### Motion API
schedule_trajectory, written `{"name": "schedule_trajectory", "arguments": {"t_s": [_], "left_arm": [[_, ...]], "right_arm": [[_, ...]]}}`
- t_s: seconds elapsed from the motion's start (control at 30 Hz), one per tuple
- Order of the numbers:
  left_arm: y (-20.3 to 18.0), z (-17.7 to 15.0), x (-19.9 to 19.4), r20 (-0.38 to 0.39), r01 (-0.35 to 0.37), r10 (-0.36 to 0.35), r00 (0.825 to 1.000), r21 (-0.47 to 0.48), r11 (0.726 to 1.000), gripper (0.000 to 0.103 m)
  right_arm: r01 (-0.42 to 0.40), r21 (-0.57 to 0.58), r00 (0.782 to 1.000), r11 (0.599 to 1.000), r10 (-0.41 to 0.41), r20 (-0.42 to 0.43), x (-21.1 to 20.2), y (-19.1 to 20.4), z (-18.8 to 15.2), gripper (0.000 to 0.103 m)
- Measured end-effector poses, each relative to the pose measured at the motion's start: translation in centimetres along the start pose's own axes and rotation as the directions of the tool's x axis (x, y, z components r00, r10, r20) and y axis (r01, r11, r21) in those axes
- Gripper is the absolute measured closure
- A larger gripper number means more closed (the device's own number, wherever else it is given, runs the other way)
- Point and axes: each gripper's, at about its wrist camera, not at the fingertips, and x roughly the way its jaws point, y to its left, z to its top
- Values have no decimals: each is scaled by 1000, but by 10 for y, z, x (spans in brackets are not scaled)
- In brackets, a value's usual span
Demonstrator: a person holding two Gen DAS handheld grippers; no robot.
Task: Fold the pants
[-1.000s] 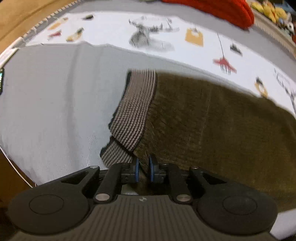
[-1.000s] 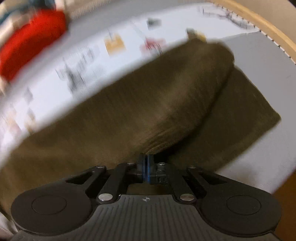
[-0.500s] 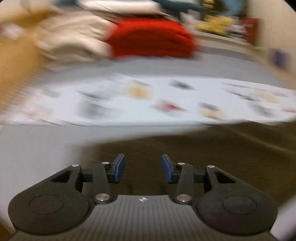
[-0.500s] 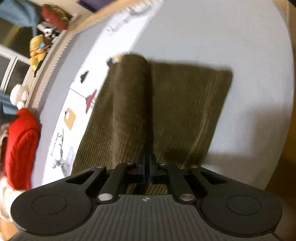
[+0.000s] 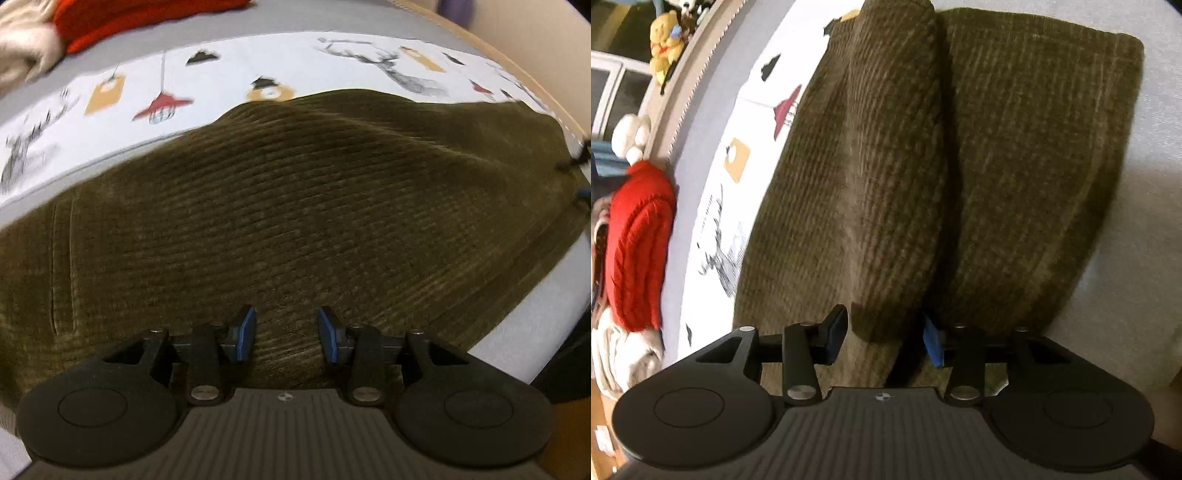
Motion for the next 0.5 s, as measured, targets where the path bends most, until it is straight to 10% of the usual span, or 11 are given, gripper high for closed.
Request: {"name": "schedule_trajectory", "arguments": {"t_s": [0.3, 0.43, 0.5], "left_arm": [[1, -7, -4, 5, -1, 1, 1000, 9, 1000, 60], [0, -6, -2, 2, -7, 7, 1000, 12, 1000, 60], [-1, -4, 1, 1, -11, 11, 1000, 17, 1000, 59]], "right_arm": [[-237, 238, 940, 942, 160, 303, -31, -31, 31, 61], [-343, 216, 819, 914, 179, 546, -68, -46, 38, 66], [-296, 236, 850, 926, 142, 507, -68, -50, 43, 66]]}}
